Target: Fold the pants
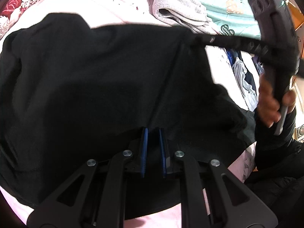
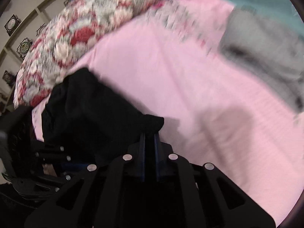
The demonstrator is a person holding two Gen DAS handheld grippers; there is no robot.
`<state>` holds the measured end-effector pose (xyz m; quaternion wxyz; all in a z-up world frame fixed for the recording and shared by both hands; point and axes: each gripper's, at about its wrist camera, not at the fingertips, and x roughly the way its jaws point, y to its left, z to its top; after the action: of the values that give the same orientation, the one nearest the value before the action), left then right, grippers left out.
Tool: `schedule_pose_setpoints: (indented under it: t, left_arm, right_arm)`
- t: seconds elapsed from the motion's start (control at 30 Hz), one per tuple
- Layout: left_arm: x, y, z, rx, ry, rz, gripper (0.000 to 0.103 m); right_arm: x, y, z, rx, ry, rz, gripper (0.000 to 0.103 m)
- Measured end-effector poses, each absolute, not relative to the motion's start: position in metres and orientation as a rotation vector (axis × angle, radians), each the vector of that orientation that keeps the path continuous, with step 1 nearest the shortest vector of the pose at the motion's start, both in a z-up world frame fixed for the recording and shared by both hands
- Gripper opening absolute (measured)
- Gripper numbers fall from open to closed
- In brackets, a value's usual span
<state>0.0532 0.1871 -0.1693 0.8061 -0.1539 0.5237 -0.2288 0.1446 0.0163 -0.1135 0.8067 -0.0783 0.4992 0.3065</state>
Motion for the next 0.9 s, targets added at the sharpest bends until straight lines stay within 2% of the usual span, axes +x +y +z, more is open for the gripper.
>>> schedule_pose_setpoints:
  t: [0.1,0.23,0.3,0.33,0.37,0.4,0.43,0.5,0.6,0.63,0.7,0.73,0.8,0.9]
  left_arm:
    - [0.053,0.187,-0.170,-0.328,1.119,-0.484,0.013]
    - [0.051,0.189,-0.172,-0.345,1.119,-0.479,0.013]
    - [0.050,0.189,-0.169,-0.340,1.125,-0.474,0.013]
    - [0.051,0.187,-0.165,-0.312,1.141,-0.455,0.013]
    - [0.052,0.185,-0.163,-0.292,1.144,-0.440,0.016]
    - [0.053,0.181,-0.155,-0.256,1.135,-0.419,0.024]
    - [0.055,0.178,-0.147,-0.236,1.119,-0.415,0.028]
    - [0.063,0.169,-0.126,-0.225,1.082,-0.447,0.029]
    - [0.083,0.147,-0.104,-0.209,1.039,-0.484,0.044]
    - [0.092,0.138,-0.103,-0.199,1.039,-0.486,0.045]
    - [0.115,0.114,-0.111,-0.170,1.082,-0.521,0.043]
    - [0.125,0.103,-0.119,-0.148,1.113,-0.534,0.031]
    - [0.146,0.084,-0.144,-0.074,1.185,-0.498,0.011]
    - [0.161,0.081,-0.160,-0.084,1.224,-0.471,0.010]
  right_arm:
    - [0.153,0.023,-0.101,-0.199,1.067,0.656,0.007]
    - [0.173,0.044,-0.151,-0.315,1.145,0.605,0.008]
    - [0.182,0.039,-0.165,-0.270,1.156,0.608,0.016]
    - [0.185,0.036,-0.163,-0.270,1.160,0.597,0.028]
    - [0.187,0.033,-0.159,-0.272,1.167,0.581,0.034]
    - [0.188,0.025,-0.152,-0.246,1.167,0.574,0.035]
    - [0.186,0.012,-0.136,-0.197,1.151,0.569,0.036]
    - [0.178,-0.009,-0.108,-0.165,1.097,0.546,0.036]
    - [0.156,-0.056,-0.071,-0.115,1.024,0.458,0.044]
    - [0.151,-0.066,-0.068,-0.095,1.027,0.441,0.044]
    - [0.129,-0.095,-0.072,-0.050,1.056,0.407,0.043]
    - [0.115,-0.104,-0.076,-0.041,1.075,0.396,0.032]
    - [0.085,-0.116,-0.097,-0.005,1.139,0.392,0.023]
    - [0.047,-0.128,-0.122,0.056,1.196,0.382,0.020]
